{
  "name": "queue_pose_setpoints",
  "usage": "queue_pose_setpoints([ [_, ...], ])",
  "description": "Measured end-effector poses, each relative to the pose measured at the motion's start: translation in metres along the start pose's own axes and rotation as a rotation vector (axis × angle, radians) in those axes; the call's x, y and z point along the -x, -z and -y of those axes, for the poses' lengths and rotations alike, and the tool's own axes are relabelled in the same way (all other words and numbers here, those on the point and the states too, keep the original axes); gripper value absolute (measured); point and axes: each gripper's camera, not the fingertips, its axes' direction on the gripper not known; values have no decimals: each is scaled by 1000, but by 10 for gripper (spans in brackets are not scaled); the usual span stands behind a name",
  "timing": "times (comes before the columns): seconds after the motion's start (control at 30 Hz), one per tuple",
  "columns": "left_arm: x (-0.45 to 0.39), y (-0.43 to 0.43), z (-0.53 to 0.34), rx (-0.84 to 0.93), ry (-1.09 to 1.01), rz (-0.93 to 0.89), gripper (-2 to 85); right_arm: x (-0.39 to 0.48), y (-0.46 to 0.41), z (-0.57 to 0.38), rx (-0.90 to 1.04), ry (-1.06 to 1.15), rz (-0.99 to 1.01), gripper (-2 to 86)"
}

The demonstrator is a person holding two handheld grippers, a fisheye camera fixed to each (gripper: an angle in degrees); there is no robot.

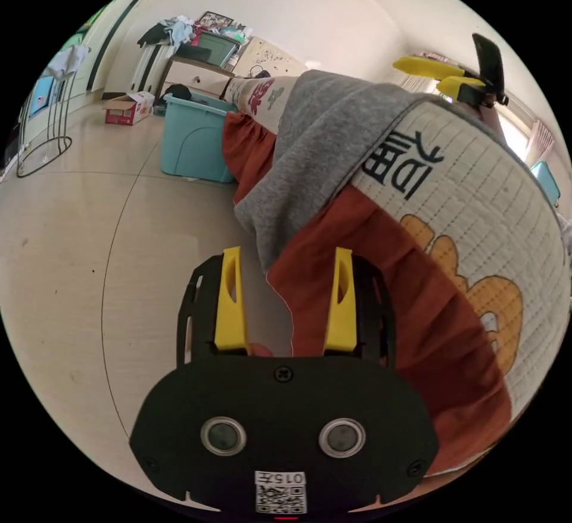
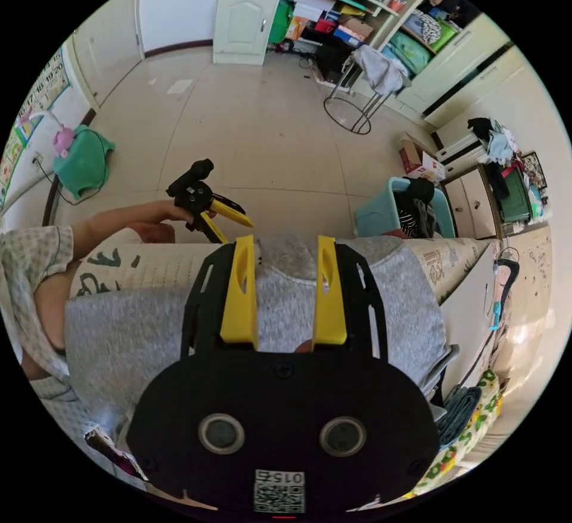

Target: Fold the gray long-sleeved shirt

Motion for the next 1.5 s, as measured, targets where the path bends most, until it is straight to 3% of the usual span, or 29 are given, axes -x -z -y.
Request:
queue_pose_setpoints([
  [0.2, -29, -49, -19, -52, 34, 70, 191, -12, -37, 4, 3, -119, 79, 126],
  [0.43, -44, -26, -48, -209, 99, 133, 66, 0, -57, 3, -10, -140, 0, 117],
  [0.6, -26, -3, -94, -210, 183, 220, 76, -1, -71, 4, -19, -161, 14, 116],
  [0.73, -39, -7, -108, -186, 133, 179, 114, 2, -81, 6, -24, -166, 7, 116],
  [0.83, -41, -1, -118, -191, 181, 333, 118, 4, -88, 7, -26, -170, 3, 116],
  [1.0, -15, 51, -135, -347, 322, 173, 170, 11, -97, 10, -24, -164, -20, 115],
  [1.1, -34, 91, -117, -493, 217, 7, 173, 12, -100, 11, -27, -170, -7, 116],
  [1.3, -92, 70, -45, -281, 0, 103, 139, 18, -102, 14, -31, -170, -11, 115],
  [1.5, -104, 61, -24, -264, -49, -57, 138, 25, -99, 18, -31, -168, -19, 115],
])
